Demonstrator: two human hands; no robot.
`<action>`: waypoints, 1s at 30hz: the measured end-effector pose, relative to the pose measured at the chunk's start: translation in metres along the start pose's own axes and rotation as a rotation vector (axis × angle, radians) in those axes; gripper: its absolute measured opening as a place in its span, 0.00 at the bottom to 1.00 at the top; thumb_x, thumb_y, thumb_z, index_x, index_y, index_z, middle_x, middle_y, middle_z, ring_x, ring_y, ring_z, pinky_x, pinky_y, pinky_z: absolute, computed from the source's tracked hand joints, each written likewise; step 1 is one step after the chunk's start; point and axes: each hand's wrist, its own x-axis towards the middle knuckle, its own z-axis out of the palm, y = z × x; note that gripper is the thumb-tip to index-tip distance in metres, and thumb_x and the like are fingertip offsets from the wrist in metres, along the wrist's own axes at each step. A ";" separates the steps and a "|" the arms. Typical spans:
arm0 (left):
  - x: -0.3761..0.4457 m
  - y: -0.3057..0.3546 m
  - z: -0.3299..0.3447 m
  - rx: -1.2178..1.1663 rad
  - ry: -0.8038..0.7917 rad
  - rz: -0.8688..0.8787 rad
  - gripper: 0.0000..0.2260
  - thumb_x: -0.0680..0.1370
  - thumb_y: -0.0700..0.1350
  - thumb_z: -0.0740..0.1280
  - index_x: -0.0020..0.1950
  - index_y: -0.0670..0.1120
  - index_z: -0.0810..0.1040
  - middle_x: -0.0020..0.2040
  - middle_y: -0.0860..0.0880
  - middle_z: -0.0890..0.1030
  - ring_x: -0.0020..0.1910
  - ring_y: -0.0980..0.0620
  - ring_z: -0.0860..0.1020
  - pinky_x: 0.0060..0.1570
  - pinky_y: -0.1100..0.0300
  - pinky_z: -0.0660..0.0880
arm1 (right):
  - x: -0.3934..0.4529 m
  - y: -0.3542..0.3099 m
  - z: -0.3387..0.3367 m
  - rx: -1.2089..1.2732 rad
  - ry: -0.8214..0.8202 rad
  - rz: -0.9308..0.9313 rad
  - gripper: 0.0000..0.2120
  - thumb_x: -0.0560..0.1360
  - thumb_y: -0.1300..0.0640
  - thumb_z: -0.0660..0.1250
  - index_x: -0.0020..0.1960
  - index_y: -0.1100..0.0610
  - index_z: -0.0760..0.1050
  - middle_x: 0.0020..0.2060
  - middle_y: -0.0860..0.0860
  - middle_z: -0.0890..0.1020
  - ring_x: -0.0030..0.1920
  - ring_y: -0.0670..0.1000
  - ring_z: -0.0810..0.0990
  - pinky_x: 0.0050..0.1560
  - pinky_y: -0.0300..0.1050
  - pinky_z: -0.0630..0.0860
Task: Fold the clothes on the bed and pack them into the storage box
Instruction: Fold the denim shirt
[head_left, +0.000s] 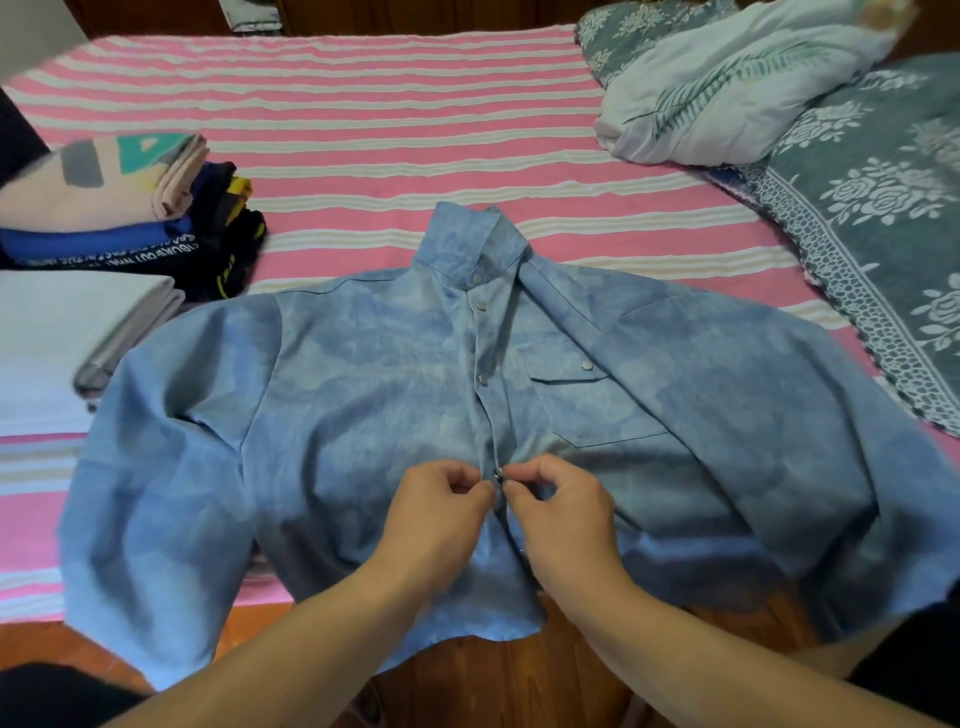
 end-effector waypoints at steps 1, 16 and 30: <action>0.001 0.000 0.000 -0.003 -0.001 -0.002 0.09 0.79 0.42 0.69 0.42 0.37 0.81 0.31 0.46 0.75 0.32 0.53 0.72 0.35 0.60 0.71 | 0.001 0.000 0.000 0.001 -0.008 0.005 0.11 0.74 0.58 0.73 0.40 0.42 0.81 0.43 0.43 0.84 0.48 0.41 0.81 0.50 0.35 0.77; 0.004 -0.005 0.001 -0.020 -0.011 -0.007 0.10 0.79 0.42 0.70 0.39 0.43 0.82 0.28 0.51 0.76 0.28 0.58 0.72 0.29 0.68 0.70 | 0.003 0.002 -0.001 -0.033 -0.021 -0.059 0.07 0.74 0.58 0.74 0.44 0.45 0.85 0.39 0.41 0.83 0.52 0.43 0.80 0.57 0.44 0.78; 0.085 0.043 -0.110 0.608 0.395 0.380 0.09 0.79 0.46 0.66 0.54 0.46 0.85 0.51 0.45 0.85 0.53 0.42 0.81 0.53 0.50 0.76 | 0.116 -0.079 -0.081 -0.612 0.126 -0.405 0.14 0.77 0.58 0.66 0.60 0.51 0.82 0.57 0.52 0.84 0.60 0.57 0.79 0.61 0.50 0.75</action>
